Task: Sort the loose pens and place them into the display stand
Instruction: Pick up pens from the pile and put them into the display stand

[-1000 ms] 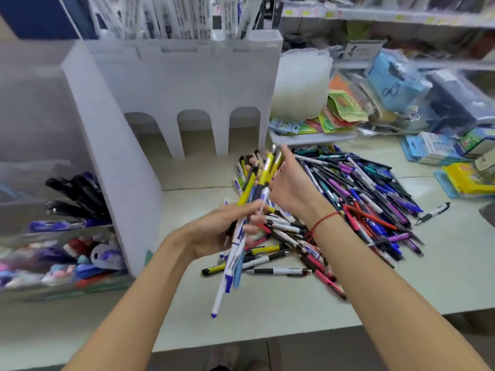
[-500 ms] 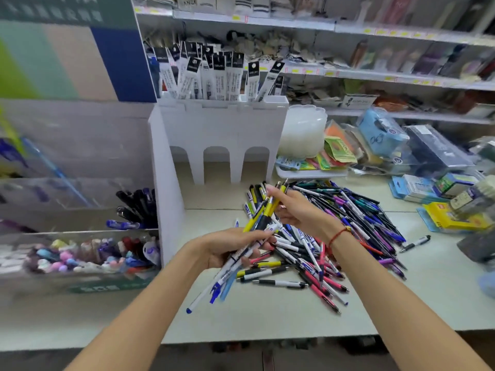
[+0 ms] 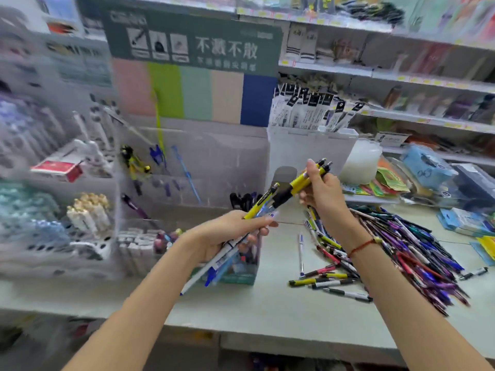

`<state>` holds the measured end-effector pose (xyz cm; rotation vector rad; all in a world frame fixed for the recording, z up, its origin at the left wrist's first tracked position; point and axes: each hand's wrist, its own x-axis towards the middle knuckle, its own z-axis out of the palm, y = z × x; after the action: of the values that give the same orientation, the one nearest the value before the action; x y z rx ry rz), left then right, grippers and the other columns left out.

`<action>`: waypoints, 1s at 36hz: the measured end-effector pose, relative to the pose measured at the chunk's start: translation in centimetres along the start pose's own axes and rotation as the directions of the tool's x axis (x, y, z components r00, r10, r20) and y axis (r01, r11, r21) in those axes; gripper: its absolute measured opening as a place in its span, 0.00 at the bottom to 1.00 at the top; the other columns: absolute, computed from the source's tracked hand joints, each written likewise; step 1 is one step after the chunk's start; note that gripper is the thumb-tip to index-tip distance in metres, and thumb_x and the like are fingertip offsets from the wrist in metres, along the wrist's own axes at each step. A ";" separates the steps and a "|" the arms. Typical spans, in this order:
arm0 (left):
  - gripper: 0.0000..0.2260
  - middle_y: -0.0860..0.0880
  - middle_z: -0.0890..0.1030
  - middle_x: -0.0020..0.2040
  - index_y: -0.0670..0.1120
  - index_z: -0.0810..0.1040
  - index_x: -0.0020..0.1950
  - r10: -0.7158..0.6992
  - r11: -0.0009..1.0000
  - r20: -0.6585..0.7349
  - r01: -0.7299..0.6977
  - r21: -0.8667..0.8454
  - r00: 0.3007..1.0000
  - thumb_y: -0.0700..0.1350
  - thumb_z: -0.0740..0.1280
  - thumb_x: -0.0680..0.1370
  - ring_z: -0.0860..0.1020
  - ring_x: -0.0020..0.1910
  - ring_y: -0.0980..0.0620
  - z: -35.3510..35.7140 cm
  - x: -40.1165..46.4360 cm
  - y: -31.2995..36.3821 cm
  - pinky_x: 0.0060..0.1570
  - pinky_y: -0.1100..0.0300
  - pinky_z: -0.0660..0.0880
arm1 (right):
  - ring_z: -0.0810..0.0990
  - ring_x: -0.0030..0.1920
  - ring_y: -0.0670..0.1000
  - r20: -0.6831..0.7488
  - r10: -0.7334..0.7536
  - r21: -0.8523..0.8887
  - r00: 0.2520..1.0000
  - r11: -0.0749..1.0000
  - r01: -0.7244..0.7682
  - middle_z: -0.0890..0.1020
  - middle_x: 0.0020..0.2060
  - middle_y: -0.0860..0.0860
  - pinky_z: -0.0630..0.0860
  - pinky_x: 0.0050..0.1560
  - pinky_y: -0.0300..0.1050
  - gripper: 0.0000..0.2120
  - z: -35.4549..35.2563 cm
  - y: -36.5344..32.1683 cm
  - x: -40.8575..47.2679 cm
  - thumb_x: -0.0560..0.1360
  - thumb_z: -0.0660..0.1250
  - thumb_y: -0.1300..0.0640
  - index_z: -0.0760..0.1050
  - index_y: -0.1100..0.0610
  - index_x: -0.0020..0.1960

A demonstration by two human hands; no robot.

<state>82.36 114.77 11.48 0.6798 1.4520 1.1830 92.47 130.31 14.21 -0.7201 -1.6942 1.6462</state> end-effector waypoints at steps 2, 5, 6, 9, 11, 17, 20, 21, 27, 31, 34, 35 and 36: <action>0.16 0.57 0.72 0.31 0.41 0.77 0.62 0.002 0.999 -0.044 -0.004 -0.037 0.999 0.50 0.63 0.80 0.65 0.23 0.61 -3.4 -1.6 -0.5 0.22 0.70 0.62 | 0.72 0.21 0.43 -0.055 -0.004 0.035 0.998 0.999 0.006 0.75 0.22 0.48 0.72 0.23 0.36 0.16 3.2 -0.3 -0.2 0.82 0.58 0.51 0.70 0.57 0.38; 0.15 0.56 0.70 0.29 0.42 0.77 0.59 0.009 0.992 -0.106 -0.023 -0.127 0.994 0.50 0.62 0.80 0.63 0.21 0.61 -8.4 -4.1 -1.3 0.20 0.69 0.61 | 0.74 0.22 0.42 -0.098 0.009 0.097 0.995 0.995 0.000 0.76 0.21 0.46 0.75 0.26 0.35 0.14 8.2 -0.2 -0.9 0.81 0.60 0.51 0.72 0.56 0.40; 0.14 0.57 0.69 0.28 0.43 0.77 0.58 0.021 0.987 -0.128 -0.040 -0.153 0.992 0.51 0.62 0.80 0.63 0.21 0.61 -9.9 -4.9 -1.5 0.19 0.69 0.61 | 0.75 0.23 0.42 -0.110 0.024 0.130 0.994 0.991 -0.009 0.77 0.22 0.47 0.76 0.28 0.35 0.13 9.9 -0.2 -1.2 0.81 0.61 0.51 0.73 0.56 0.41; 0.12 0.56 0.68 0.27 0.44 0.76 0.57 0.089 0.962 -0.200 -0.137 -0.237 0.976 0.49 0.60 0.81 0.61 0.20 0.61 -14.1 -7.2 -2.2 0.18 0.69 0.60 | 0.77 0.25 0.43 -0.143 0.044 0.247 0.989 0.969 -0.007 0.80 0.26 0.48 0.78 0.31 0.36 0.11 15.1 -0.1 -2.0 0.80 0.62 0.53 0.76 0.57 0.42; 0.11 0.56 0.68 0.27 0.44 0.76 0.56 0.127 0.933 -0.262 -0.205 -0.296 0.957 0.48 0.59 0.82 0.61 0.19 0.61 -16.6 -8.6 -2.6 0.18 0.69 0.60 | 0.78 0.26 0.44 -0.166 0.035 0.277 0.985 0.961 0.013 0.81 0.27 0.48 0.78 0.31 0.36 0.10 18.2 -0.2 -2.2 0.80 0.63 0.54 0.77 0.58 0.42; 0.09 0.56 0.68 0.27 0.45 0.76 0.52 0.216 0.815 -0.507 -0.440 -0.377 0.835 0.48 0.59 0.82 0.63 0.20 0.60 -21.6 -11.6 -3.7 0.20 0.68 0.62 | 0.79 0.26 0.44 -0.239 -0.067 0.097 0.969 0.991 0.093 0.81 0.29 0.51 0.78 0.32 0.38 0.12 26.0 -0.9 -1.3 0.79 0.64 0.55 0.77 0.58 0.39; 0.09 0.55 0.66 0.27 0.48 0.75 0.46 0.253 0.750 -0.625 -0.557 -0.356 0.739 0.50 0.59 0.82 0.62 0.23 0.58 -22.0 -12.5 -4.7 0.22 0.66 0.62 | 0.80 0.28 0.46 -0.275 -0.231 -0.151 0.933 0.969 0.195 0.81 0.29 0.49 0.82 0.38 0.47 0.13 28.6 -0.6 -0.2 0.79 0.66 0.52 0.77 0.59 0.39; 0.09 0.55 0.67 0.28 0.48 0.75 0.48 0.250 0.717 -0.652 -0.589 -0.372 0.716 0.49 0.59 0.82 0.62 0.23 0.58 -21.8 -12.6 -5.0 0.23 0.66 0.62 | 0.81 0.29 0.46 -0.264 -0.278 -0.244 0.924 0.946 0.215 0.81 0.29 0.48 0.82 0.41 0.51 0.13 29.1 -0.2 0.3 0.78 0.66 0.51 0.77 0.58 0.40; 0.08 0.56 0.68 0.29 0.48 0.76 0.54 0.197 0.634 -0.670 -0.614 -0.470 0.716 0.48 0.59 0.82 0.63 0.24 0.60 -21.3 -12.4 -5.0 0.23 0.68 0.62 | 0.81 0.38 0.55 -0.060 -0.377 -0.634 0.924 0.730 0.256 0.80 0.34 0.50 0.78 0.45 0.58 0.12 30.6 1.9 2.0 0.75 0.70 0.50 0.69 0.55 0.49; 0.09 0.55 0.68 0.30 0.48 0.77 0.56 0.176 0.594 -0.637 -0.597 -0.540 0.751 0.49 0.60 0.81 0.63 0.24 0.60 -21.9 -12.0 -5.1 0.23 0.68 0.63 | 0.79 0.43 0.57 0.130 -0.419 -0.824 0.899 0.459 0.333 0.80 0.39 0.53 0.73 0.39 0.48 0.16 31.0 2.2 2.3 0.76 0.69 0.52 0.69 0.56 0.59; 0.10 0.55 0.67 0.31 0.46 0.76 0.57 0.167 0.559 -0.591 -0.569 -0.603 0.789 0.48 0.60 0.81 0.64 0.24 0.60 -22.3 -11.9 -5.4 0.23 0.68 0.63 | 0.74 0.54 0.58 0.313 -0.435 -0.904 0.844 0.136 0.405 0.80 0.50 0.56 0.71 0.47 0.51 0.16 31.6 2.6 2.4 0.80 0.60 0.48 0.73 0.59 0.59; 0.10 0.54 0.67 0.31 0.46 0.76 0.57 0.165 0.545 -0.568 -0.555 -0.629 0.806 0.48 0.60 0.81 0.64 0.24 0.61 -22.3 -12.0 -5.6 0.23 0.69 0.63 | 0.73 0.56 0.58 0.327 -0.403 -0.911 0.855 0.105 0.398 0.78 0.53 0.57 0.70 0.51 0.52 0.18 31.8 2.8 2.3 0.81 0.56 0.46 0.73 0.60 0.58; 0.10 0.54 0.68 0.32 0.45 0.76 0.58 0.167 0.535 -0.544 -0.539 -0.651 0.822 0.48 0.60 0.81 0.64 0.24 0.61 -22.3 -12.1 -5.7 0.22 0.69 0.63 | 0.71 0.57 0.59 0.319 -0.360 -0.917 0.877 0.118 0.382 0.76 0.56 0.58 0.68 0.55 0.53 0.20 31.9 2.9 2.1 0.82 0.53 0.46 0.73 0.60 0.58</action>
<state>65.23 95.41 8.83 0.0704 0.9303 2.2349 66.27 111.89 11.80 -0.6686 -2.5986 -0.0211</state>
